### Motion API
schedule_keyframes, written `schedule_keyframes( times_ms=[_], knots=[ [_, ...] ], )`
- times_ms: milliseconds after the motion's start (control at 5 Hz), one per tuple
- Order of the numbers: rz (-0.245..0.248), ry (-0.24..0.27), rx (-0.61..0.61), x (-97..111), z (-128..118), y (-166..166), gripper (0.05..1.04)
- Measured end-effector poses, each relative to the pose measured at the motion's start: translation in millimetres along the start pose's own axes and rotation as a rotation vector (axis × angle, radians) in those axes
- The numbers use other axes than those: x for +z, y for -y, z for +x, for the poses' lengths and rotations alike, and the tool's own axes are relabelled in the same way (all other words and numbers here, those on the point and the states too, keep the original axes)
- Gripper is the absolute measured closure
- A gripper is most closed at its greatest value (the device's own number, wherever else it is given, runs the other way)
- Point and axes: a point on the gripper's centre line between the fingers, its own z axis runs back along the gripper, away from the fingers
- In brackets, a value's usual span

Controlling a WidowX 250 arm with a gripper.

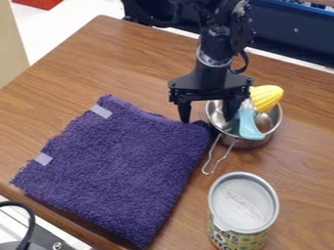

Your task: Move the silver basket to the upper leff side of table

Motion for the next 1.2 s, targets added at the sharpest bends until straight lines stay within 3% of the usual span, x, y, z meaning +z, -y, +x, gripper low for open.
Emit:
schedule_keyframes(
  times_ms=[200,600,800,1000,1200],
  knots=[
    [0.001,-0.001,-0.001,-1,0,0,0.137],
    [-0.002,-0.015,-0.019,-9,-2,3,0.698],
    [-0.040,-0.054,-0.047,-11,3,4,0.917],
    [-0.083,-0.072,0.009,-7,13,4,1.016],
    [-0.101,-0.088,0.058,-4,19,4,1.024]
  ],
)
